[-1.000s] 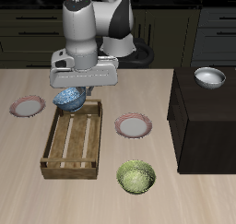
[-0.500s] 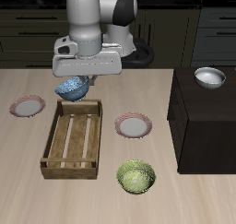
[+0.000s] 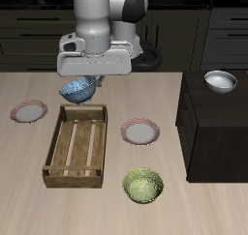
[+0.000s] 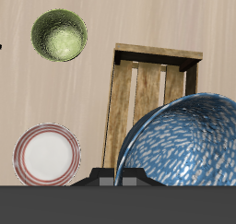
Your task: Stack the blue bowl on the green bowl
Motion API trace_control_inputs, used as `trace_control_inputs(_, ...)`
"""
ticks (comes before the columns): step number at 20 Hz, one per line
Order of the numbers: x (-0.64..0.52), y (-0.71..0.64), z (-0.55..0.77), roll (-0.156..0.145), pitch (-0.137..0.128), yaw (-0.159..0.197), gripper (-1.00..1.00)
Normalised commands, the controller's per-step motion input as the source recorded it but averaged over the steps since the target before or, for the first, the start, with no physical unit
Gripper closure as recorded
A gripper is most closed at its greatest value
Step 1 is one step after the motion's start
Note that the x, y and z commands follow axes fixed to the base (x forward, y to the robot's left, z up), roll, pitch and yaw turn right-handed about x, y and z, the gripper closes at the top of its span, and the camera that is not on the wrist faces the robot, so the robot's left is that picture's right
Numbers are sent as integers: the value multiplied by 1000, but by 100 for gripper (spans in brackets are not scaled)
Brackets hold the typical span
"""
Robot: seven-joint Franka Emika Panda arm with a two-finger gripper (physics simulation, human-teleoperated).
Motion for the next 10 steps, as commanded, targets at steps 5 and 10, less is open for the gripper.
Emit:
trace_control_inputs(5, 140, 107, 105, -9, 3, -15, 100)
trace_control_inputs(10, 99, 244, 155, 6, -10, 4, 100)
